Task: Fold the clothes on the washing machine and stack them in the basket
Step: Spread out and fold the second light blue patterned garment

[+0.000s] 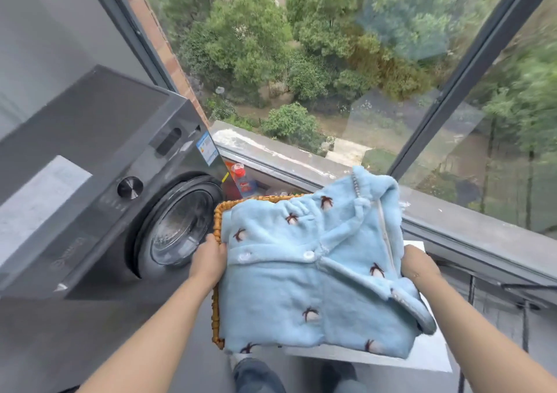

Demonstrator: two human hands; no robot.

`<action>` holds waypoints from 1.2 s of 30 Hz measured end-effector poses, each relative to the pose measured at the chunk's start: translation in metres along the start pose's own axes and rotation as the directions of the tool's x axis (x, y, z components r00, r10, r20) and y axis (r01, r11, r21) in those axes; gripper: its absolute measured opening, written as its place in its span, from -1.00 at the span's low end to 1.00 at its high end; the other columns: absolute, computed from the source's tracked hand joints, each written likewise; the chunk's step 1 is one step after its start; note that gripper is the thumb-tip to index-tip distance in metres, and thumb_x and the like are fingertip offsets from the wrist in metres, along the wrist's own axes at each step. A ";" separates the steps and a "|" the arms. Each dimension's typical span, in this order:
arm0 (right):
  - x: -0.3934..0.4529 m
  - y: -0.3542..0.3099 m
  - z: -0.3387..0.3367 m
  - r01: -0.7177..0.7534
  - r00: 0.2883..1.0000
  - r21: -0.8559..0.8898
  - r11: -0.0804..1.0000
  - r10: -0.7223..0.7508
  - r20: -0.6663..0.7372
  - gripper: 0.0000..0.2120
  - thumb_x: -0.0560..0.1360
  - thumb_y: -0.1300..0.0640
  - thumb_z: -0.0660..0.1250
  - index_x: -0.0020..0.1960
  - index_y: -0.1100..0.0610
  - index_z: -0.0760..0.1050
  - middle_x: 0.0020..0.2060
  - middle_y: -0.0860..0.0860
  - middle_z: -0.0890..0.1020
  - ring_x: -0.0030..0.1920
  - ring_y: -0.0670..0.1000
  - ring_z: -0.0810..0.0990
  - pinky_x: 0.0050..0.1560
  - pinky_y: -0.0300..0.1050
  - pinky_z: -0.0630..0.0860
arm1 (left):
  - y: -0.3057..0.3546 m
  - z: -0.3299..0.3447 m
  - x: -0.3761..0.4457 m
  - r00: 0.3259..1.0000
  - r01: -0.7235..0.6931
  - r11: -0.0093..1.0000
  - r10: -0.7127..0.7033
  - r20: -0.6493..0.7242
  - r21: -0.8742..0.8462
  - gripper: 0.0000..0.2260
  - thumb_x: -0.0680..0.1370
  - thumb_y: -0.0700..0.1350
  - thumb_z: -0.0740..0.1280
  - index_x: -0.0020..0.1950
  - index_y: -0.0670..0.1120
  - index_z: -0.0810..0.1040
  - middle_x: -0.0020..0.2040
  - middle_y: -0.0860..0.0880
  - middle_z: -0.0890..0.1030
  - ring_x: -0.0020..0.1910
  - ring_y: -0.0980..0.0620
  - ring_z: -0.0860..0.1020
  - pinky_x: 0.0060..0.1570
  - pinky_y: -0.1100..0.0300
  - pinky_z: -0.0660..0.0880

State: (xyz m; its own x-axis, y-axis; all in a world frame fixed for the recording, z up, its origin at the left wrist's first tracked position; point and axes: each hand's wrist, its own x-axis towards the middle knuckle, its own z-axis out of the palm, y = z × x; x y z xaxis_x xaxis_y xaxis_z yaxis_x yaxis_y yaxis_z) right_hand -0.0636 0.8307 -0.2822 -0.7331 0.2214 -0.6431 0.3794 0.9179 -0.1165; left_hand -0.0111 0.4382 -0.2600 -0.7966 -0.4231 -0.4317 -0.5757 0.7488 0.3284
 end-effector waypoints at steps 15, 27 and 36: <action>-0.126 -0.261 -0.090 0.268 0.945 -0.009 0.963 -0.265 -0.191 -0.77 0.58 0.11 0.15 0.08 0.18 0.51 0.04 0.14 0.61 -0.06 0.12 0.55 -0.14 -0.15 0.40 | -0.124 -0.284 0.023 0.965 -0.054 0.999 0.054 -0.257 0.008 -0.74 0.55 -0.01 0.16 0.05 -0.18 0.46 0.09 -0.21 0.57 0.04 -0.24 0.52 -0.08 0.07 0.42; -0.174 -0.444 -0.122 0.484 0.850 -0.018 0.875 -0.475 -0.230 -0.74 0.55 0.12 0.21 -0.29 0.18 0.40 -0.25 0.11 0.53 -0.24 0.09 0.47 -0.36 -0.14 0.32 | -0.209 -0.416 0.054 0.924 -0.009 1.000 0.014 -0.381 0.015 -0.76 0.60 -0.03 0.19 0.02 -0.17 0.53 0.06 -0.20 0.63 0.02 -0.22 0.57 -0.12 0.11 0.39; -0.145 -0.584 -0.115 0.545 0.823 -0.040 0.837 -0.543 -0.167 -0.71 0.55 0.11 0.18 -0.33 0.15 0.30 -0.39 0.04 0.41 -0.34 0.04 0.35 -0.30 -0.14 0.28 | -0.259 -0.443 0.118 0.910 0.150 0.983 -0.178 -0.375 -0.105 -0.77 0.62 -0.11 0.19 0.10 -0.23 0.55 0.15 -0.24 0.60 0.13 -0.22 0.54 0.05 0.06 0.44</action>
State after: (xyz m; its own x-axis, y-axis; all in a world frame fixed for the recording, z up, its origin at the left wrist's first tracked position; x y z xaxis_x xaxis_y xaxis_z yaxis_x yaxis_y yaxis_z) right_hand -0.2438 0.3006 -0.0344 -0.9036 -0.2615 -0.3393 -0.1042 0.9025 -0.4180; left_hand -0.0376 -0.0318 -0.0242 -0.6911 -0.7097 -0.1366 -0.7045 0.6193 0.3466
